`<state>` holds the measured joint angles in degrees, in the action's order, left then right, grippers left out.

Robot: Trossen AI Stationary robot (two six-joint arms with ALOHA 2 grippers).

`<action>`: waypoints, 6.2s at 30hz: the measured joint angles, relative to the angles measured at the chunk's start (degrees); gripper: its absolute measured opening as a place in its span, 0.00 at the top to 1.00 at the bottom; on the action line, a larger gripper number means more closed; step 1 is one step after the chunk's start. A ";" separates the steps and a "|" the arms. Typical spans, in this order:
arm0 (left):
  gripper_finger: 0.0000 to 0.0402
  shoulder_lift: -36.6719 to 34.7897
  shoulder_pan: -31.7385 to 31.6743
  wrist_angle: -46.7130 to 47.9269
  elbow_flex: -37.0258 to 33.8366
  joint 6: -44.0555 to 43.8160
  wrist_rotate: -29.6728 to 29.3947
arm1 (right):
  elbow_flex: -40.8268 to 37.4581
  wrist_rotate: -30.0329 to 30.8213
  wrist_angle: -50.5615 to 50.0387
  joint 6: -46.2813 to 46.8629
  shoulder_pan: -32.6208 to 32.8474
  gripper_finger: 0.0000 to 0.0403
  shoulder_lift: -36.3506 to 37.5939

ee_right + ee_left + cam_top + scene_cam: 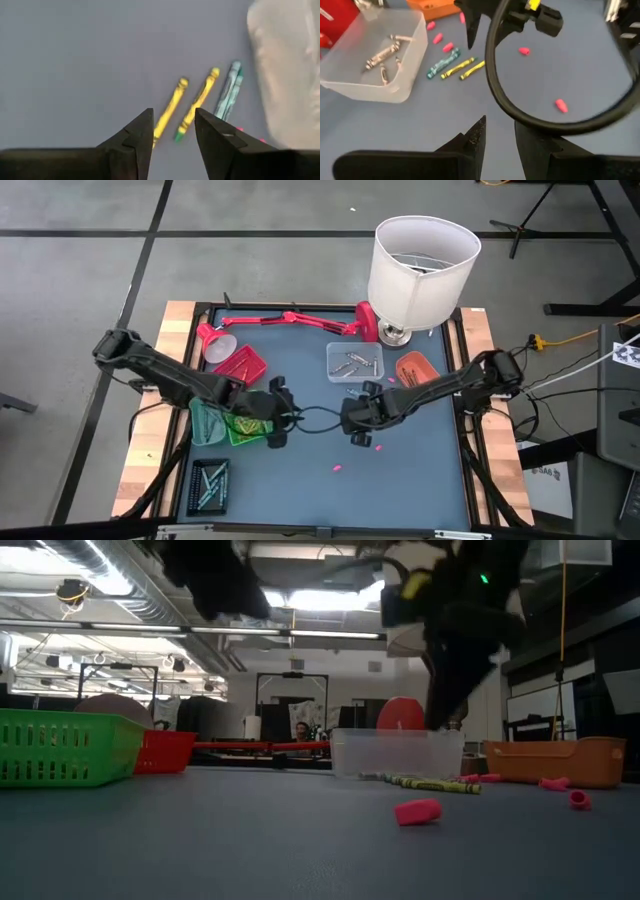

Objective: Sort crayons
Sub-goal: Put the green crayon into the green bin

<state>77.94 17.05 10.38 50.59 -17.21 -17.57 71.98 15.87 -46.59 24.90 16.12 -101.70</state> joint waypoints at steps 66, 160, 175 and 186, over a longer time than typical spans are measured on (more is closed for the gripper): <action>0.78 15.33 2.52 -6.61 -0.07 1.31 11.64 | -21.26 -5.12 32.18 10.50 -0.02 0.96 2.17; 0.97 -10.26 2.65 42.62 -0.07 -19.28 15.49 | -21.08 -12.23 59.79 -10.20 -0.02 0.65 2.44; 0.93 -9.28 2.81 48.78 -0.07 -22.95 11.95 | -21.08 -4.45 55.01 -10.20 -0.02 0.65 2.44; 0.74 -9.28 2.81 47.72 -0.07 -23.17 9.02 | -21.08 5.01 42.14 -6.66 -0.02 0.65 2.44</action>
<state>68.66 19.86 58.10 50.52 -40.38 -8.55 50.89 20.88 -4.45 18.24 16.10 -99.26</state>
